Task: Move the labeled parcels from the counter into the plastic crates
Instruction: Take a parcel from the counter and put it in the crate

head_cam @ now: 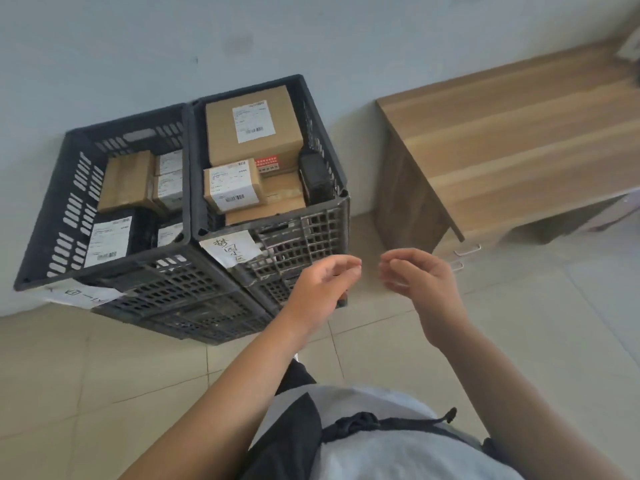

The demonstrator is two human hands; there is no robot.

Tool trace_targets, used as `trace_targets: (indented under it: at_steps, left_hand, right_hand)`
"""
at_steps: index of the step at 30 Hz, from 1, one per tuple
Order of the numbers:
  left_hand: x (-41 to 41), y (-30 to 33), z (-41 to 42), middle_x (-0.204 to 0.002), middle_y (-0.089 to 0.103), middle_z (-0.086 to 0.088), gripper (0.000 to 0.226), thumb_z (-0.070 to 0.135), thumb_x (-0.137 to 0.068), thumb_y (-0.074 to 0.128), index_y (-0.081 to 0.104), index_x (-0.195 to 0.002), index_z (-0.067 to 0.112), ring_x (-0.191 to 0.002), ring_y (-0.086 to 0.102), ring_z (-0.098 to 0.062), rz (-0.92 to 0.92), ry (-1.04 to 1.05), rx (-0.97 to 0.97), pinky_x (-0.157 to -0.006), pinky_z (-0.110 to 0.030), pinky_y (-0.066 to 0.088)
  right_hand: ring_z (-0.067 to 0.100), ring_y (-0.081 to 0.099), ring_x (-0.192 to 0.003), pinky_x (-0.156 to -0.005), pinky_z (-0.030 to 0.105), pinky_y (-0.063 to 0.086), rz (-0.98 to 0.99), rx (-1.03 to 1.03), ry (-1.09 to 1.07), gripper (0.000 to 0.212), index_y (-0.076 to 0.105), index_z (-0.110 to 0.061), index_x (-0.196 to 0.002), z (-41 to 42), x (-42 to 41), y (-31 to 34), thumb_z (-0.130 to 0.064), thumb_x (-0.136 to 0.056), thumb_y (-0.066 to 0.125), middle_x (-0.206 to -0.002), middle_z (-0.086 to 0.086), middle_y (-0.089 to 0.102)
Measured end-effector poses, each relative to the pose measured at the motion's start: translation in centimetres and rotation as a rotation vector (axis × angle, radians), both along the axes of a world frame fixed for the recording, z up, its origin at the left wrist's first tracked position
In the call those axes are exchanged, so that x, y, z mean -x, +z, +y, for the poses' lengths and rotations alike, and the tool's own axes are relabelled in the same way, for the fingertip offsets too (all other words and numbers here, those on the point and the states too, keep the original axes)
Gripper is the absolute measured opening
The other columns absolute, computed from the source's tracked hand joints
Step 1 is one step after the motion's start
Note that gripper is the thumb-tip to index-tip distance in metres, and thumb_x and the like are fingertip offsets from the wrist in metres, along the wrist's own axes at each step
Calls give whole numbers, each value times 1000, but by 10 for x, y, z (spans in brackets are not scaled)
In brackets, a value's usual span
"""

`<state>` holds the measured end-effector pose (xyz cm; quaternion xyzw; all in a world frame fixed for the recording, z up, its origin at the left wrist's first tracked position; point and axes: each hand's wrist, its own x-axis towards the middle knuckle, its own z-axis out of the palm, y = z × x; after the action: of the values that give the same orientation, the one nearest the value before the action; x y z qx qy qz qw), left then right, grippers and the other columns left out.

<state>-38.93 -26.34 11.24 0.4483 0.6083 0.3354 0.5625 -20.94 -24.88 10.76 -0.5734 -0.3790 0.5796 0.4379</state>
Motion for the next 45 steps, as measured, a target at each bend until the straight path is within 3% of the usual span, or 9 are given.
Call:
trace_targets:
  at_steps: [2, 11, 21, 28, 36, 40, 45]
  left_hand:
    - [-36, 5, -5, -116, 76, -4, 15, 24, -102, 64, 74, -113, 25, -110, 69, -25, -55, -20, 15, -98, -41, 57]
    - [-174, 22, 16, -105, 79, -3, 17, 14, -103, 60, 76, -107, 19, -93, 72, -15, -182, -251, 6, -84, -27, 59]
    - [-354, 18, 108, -109, 78, -2, 18, 21, -104, 60, 74, -115, 18, -105, 73, -21, -163, -530, 51, -90, -33, 58]
    - [-475, 37, 196, -107, 78, -6, 15, 16, -102, 62, 75, -111, 16, -94, 72, -16, -237, -540, 44, -84, -31, 58]
    - [-594, 33, 256, -103, 78, -3, 19, 9, -99, 64, 76, -107, 20, -90, 72, -14, -233, -589, 58, -82, -32, 58]
    - [-652, 27, 284, -102, 78, -4, 21, 4, -99, 62, 76, -108, 18, -90, 71, -16, -173, -556, 46, -88, -37, 58]
    - [-724, 30, 317, -106, 75, -7, 20, 3, -100, 61, 74, -111, 14, -89, 69, -16, -130, -443, 35, -82, -28, 59]
  right_hand:
    - [12, 71, -74, -82, 36, 58, 24, 6, -103, 30, 77, -16, -84, -13, -33, 4, 1, -98, 58, -77, 2, 77]
    - [16, 72, -75, -77, 32, 56, 171, 0, -520, 27, 78, -14, -86, -51, -164, 9, 0, -99, 58, -79, 3, 77]
    - [18, 72, -78, -84, 37, 57, 143, -35, -894, 19, 78, -10, -92, -27, -337, 19, -2, -96, 61, -82, 6, 76]
    - [18, 72, -78, -84, 38, 56, 105, -63, -958, 23, 80, -15, -87, 28, -443, 55, -3, -95, 62, -83, 8, 76]
    - [18, 75, -82, -80, 35, 56, 97, -46, -1001, 25, 82, -20, -88, 68, -548, 52, -6, -96, 63, -86, 7, 77]
    - [19, 74, -80, -78, 33, 56, 126, -9, -1000, 25, 82, -14, -88, 99, -614, 38, -3, -97, 60, -85, 8, 77]
    - [16, 72, -76, -83, 36, 56, 164, 5, -904, 19, 78, -6, -94, 153, -708, 38, 0, -96, 60, -81, 7, 76]
